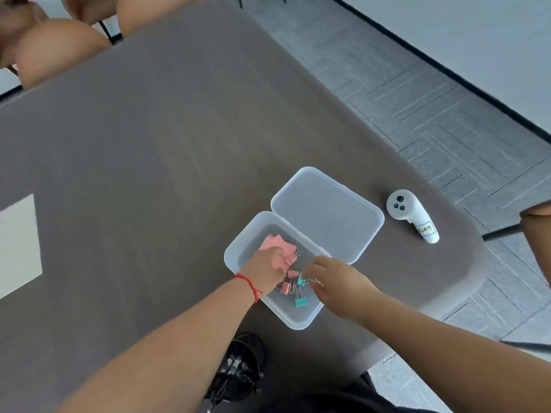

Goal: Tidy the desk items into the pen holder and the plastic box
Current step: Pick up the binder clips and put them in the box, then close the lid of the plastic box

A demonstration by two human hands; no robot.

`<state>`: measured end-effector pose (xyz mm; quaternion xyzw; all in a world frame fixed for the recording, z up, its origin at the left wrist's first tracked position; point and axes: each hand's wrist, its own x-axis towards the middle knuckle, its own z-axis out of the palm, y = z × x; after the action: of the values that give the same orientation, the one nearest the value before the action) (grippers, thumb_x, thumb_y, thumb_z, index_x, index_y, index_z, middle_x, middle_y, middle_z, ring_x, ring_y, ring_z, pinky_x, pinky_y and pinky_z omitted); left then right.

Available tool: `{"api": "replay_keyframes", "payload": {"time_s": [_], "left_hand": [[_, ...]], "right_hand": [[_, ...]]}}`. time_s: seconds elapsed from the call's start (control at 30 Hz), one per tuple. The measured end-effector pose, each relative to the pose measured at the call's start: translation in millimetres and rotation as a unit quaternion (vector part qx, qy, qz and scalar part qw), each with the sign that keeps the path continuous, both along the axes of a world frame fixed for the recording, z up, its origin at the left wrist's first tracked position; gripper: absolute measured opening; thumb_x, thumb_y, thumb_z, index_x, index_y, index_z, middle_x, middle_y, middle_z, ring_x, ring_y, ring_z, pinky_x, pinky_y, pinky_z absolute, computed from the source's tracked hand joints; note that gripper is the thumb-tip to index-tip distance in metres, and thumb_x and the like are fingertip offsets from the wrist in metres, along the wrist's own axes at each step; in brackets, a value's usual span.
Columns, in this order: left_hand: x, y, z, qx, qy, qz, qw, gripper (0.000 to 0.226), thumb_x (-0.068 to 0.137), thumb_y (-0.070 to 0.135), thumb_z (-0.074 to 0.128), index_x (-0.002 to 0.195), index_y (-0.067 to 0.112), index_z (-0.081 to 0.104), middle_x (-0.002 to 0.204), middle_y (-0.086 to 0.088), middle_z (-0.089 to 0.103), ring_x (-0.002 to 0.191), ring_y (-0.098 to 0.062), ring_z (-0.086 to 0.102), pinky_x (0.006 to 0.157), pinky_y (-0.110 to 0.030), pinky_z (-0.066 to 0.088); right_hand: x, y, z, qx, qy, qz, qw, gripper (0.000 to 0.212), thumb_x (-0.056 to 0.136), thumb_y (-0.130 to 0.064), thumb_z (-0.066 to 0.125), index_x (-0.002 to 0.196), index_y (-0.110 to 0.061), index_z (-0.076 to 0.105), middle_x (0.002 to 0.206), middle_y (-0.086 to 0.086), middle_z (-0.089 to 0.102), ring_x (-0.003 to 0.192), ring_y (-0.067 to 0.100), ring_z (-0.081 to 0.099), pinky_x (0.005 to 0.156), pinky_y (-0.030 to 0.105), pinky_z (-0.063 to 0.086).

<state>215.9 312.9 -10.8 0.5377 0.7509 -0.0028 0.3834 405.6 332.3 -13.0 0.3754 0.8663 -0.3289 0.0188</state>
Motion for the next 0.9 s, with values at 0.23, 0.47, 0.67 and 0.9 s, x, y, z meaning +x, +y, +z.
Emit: {"api": "replay_keyframes", "payload": {"time_s": [0.23, 0.47, 0.67, 0.9], "left_hand": [[-10.6, -19.5, 18.8, 0.218, 0.020, 0.211, 0.953, 0.003, 0.082, 0.009, 0.055, 0.084, 0.010, 0.057, 0.085, -0.002, 0.056, 0.074, -0.019, 0.051, 0.070, -0.024, 0.040], [-17.1, -34.6, 17.8, 0.050, -0.091, 0.588, 0.802, 0.016, 0.078, 0.012, 0.054, 0.068, 0.010, 0.041, 0.065, -0.005, 0.043, 0.057, -0.024, 0.042, 0.056, -0.028, 0.040], [-21.2, -36.6, 17.7, -0.052, -0.236, 0.639, 0.730, 0.010, 0.085, 0.013, 0.054, 0.092, 0.007, 0.050, 0.072, -0.005, 0.047, 0.065, -0.022, 0.049, 0.057, -0.030, 0.044], [-17.5, -38.1, 24.8, -0.062, -0.292, 0.676, 0.674, 0.026, 0.087, 0.004, 0.048, 0.112, 0.011, 0.055, 0.115, -0.013, 0.064, 0.103, -0.028, 0.062, 0.087, -0.043, 0.050]], "right_hand": [[11.0, 15.6, 5.2, 0.070, -0.039, -0.180, 0.980, 0.030, 0.094, -0.030, 0.052, 0.122, -0.022, 0.058, 0.116, 0.001, 0.061, 0.108, 0.027, 0.059, 0.090, 0.038, 0.050], [8.3, 59.4, 13.1, 0.097, -0.081, -0.252, 0.959, 0.037, 0.092, -0.039, 0.050, 0.125, -0.023, 0.058, 0.122, 0.003, 0.057, 0.114, 0.027, 0.053, 0.092, 0.038, 0.042], [25.4, 126.1, 17.5, -0.025, -0.148, -0.278, 0.949, 0.071, 0.089, -0.043, 0.055, 0.151, -0.027, 0.023, 0.158, 0.000, 0.028, 0.140, 0.026, 0.034, 0.109, 0.046, 0.031], [19.2, 148.2, 27.1, -0.106, -0.113, -0.270, 0.950, 0.062, 0.094, -0.040, 0.048, 0.150, -0.022, 0.029, 0.147, 0.004, 0.047, 0.128, 0.028, 0.049, 0.098, 0.036, 0.044]]}}
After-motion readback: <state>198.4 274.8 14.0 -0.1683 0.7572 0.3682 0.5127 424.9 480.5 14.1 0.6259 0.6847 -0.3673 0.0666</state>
